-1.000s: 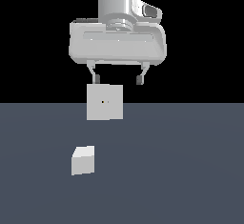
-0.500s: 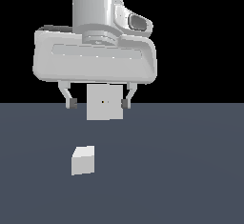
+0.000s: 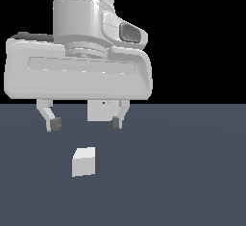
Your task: Plug the charger into the wall socket.
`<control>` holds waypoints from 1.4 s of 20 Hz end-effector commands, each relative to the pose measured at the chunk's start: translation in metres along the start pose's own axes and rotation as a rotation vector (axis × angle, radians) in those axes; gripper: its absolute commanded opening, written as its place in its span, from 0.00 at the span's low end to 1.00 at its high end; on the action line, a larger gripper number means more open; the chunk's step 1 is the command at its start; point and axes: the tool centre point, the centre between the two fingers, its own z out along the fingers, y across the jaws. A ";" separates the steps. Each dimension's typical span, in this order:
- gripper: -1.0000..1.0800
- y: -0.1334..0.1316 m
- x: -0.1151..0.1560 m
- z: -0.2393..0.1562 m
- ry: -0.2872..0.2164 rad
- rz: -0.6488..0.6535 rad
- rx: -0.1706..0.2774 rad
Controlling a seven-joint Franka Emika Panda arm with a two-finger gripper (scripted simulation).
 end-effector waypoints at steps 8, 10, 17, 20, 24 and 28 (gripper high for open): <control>0.96 -0.002 -0.003 0.007 0.002 -0.004 0.000; 0.96 -0.002 -0.003 0.013 0.002 -0.005 0.000; 0.96 -0.003 -0.006 0.043 0.003 -0.007 -0.001; 0.96 -0.003 -0.007 0.052 0.004 -0.007 -0.001; 0.96 -0.003 -0.007 0.056 0.004 -0.007 -0.001; 0.00 -0.003 -0.007 0.056 0.004 -0.007 -0.001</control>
